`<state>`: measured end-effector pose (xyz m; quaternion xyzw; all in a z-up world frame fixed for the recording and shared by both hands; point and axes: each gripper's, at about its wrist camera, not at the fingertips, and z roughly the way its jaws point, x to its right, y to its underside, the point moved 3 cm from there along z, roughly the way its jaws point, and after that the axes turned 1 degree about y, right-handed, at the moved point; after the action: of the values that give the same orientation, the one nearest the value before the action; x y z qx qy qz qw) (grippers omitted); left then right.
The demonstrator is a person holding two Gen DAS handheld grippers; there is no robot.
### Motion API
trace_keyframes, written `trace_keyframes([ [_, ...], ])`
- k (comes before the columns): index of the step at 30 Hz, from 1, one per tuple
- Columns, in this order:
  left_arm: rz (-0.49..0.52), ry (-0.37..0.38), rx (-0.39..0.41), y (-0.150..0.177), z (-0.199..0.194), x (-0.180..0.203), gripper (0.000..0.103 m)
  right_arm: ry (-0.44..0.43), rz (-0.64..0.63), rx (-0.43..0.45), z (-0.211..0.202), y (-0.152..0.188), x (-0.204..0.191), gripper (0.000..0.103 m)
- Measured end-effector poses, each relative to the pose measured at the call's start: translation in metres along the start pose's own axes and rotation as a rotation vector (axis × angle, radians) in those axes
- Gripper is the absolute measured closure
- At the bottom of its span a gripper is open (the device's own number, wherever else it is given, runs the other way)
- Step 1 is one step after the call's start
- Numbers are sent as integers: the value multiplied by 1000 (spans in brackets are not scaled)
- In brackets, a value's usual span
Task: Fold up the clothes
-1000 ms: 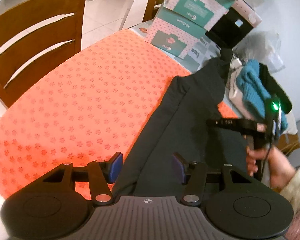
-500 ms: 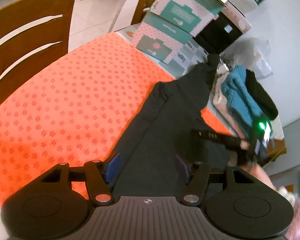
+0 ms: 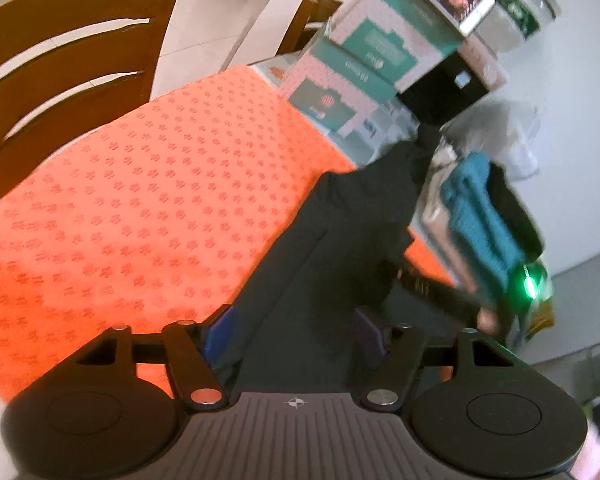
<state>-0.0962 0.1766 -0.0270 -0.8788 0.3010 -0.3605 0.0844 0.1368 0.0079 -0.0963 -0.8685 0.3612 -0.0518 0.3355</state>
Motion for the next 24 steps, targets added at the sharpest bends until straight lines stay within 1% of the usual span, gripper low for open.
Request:
trace_keyframes([
  [2, -31, 45, 0, -4, 3, 3, 19, -46, -29, 36, -26, 4, -18, 99],
  [5, -75, 98, -22, -5, 13, 10, 12, -111, -81, 61, -58, 19, -47, 99],
  [9, -104, 139, -69, 4, 30, 20, 7, -190, -157, 67, -92, 41, -82, 99],
  [12, -104, 93, -141, 22, 42, 20, 6, -241, -246, 69, -116, 60, -107, 99],
  [15, -109, 50, -213, 48, 43, 12, 6, -283, -333, 64, -138, 80, -128, 99],
  [18, -162, 19, -263, 80, 37, -4, 6, -308, -405, 42, -152, 100, -139, 99],
  [19, -184, 4, -282, 91, 35, -9, 7, -320, -415, 35, -156, 106, -142, 99],
  [20, -207, -2, -286, 100, 33, -14, 6, -335, -421, 30, -159, 110, -144, 99],
  [21, -232, -3, -281, 108, 30, -20, 7, -350, -428, 25, -163, 115, -146, 99],
  [22, -264, -9, -276, 116, 26, -25, 10, -368, -442, 17, -166, 120, -148, 99],
  [23, -299, -11, -263, 123, 22, -30, 22, -386, -460, 9, -168, 125, -150, 99],
  [24, -322, -5, -242, 128, 17, -33, 31, -405, -477, 0, -171, 130, -153, 99],
])
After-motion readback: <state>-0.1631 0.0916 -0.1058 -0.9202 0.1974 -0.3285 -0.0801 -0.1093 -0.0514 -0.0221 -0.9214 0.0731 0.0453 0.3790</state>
